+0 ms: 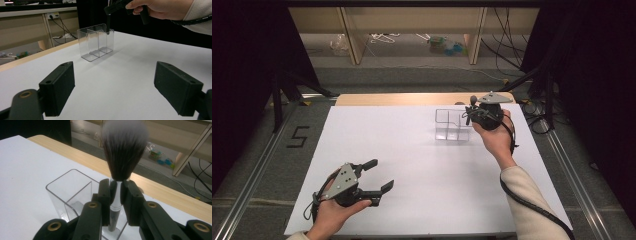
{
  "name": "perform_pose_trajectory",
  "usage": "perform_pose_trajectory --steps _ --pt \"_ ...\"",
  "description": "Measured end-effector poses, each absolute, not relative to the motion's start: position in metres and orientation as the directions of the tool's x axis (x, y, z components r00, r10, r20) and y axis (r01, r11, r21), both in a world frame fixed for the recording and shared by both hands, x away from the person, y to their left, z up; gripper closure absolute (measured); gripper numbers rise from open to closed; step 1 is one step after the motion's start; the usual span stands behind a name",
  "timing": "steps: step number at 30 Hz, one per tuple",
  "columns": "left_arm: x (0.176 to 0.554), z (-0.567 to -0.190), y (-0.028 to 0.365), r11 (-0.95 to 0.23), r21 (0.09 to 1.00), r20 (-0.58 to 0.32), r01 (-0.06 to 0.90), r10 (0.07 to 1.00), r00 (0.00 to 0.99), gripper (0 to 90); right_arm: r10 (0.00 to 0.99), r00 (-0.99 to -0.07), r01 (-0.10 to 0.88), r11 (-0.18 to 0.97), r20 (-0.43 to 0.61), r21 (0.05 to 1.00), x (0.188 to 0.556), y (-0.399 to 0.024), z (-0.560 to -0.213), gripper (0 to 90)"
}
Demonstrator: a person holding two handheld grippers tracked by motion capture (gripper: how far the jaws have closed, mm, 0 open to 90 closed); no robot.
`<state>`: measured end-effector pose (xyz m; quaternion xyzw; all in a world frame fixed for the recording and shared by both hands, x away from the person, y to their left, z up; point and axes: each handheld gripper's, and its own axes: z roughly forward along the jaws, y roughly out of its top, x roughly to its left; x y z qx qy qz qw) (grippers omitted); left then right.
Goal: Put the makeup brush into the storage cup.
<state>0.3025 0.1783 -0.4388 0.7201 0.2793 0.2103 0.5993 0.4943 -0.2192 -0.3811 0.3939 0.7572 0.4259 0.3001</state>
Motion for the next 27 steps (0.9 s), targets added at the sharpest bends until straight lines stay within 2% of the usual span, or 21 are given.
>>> perform_pose_trajectory --steps 27 --pt "0.3032 -0.4392 0.1781 -0.122 0.982 -0.032 0.146 0.651 0.759 16.8 0.852 -0.512 0.364 0.336 -0.115 0.869 0.4971 -0.2194 -0.3897 77.6"
